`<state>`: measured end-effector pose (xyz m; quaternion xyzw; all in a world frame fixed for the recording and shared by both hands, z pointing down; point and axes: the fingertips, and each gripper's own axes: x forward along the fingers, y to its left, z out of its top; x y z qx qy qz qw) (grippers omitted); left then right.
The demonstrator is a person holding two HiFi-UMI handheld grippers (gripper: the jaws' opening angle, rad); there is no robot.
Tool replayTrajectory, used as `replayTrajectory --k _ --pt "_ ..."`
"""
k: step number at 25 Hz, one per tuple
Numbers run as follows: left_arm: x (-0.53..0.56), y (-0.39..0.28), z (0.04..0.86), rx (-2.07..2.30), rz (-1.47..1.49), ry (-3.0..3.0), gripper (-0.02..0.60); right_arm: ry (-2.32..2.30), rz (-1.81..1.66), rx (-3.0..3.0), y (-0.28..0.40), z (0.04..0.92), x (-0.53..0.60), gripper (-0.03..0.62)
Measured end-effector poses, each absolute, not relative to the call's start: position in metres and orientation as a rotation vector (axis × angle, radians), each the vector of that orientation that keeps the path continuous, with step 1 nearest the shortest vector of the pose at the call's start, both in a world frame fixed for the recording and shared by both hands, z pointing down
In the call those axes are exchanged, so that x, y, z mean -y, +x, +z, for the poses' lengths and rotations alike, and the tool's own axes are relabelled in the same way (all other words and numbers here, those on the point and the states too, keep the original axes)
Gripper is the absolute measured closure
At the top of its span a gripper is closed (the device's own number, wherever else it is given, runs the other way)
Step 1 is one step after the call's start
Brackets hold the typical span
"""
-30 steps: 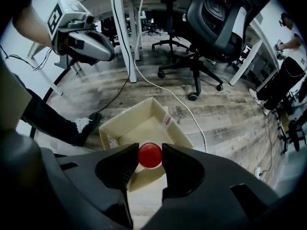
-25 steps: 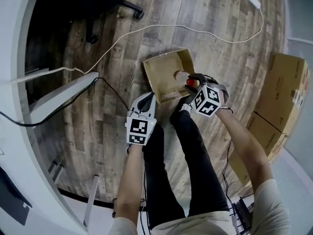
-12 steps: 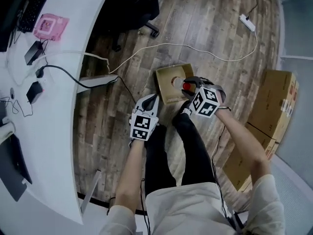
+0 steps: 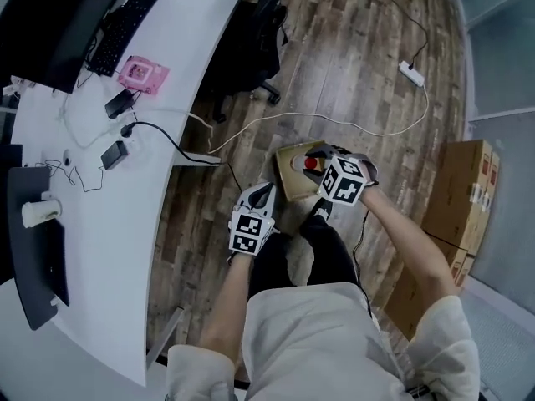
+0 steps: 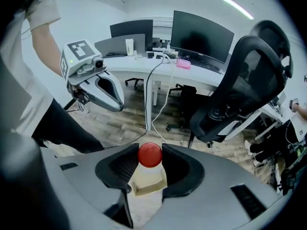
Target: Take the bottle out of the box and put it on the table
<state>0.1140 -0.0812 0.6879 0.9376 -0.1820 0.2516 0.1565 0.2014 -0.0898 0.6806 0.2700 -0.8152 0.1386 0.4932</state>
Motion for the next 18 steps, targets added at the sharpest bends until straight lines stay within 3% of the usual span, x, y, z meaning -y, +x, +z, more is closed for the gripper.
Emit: replayTrajectory --k 18 --pt "0.100 0.035 0.534 0.842 0.528 2.696 0.569 0.749 0.226 2.164 0.104 0.499 0.110 0.413"
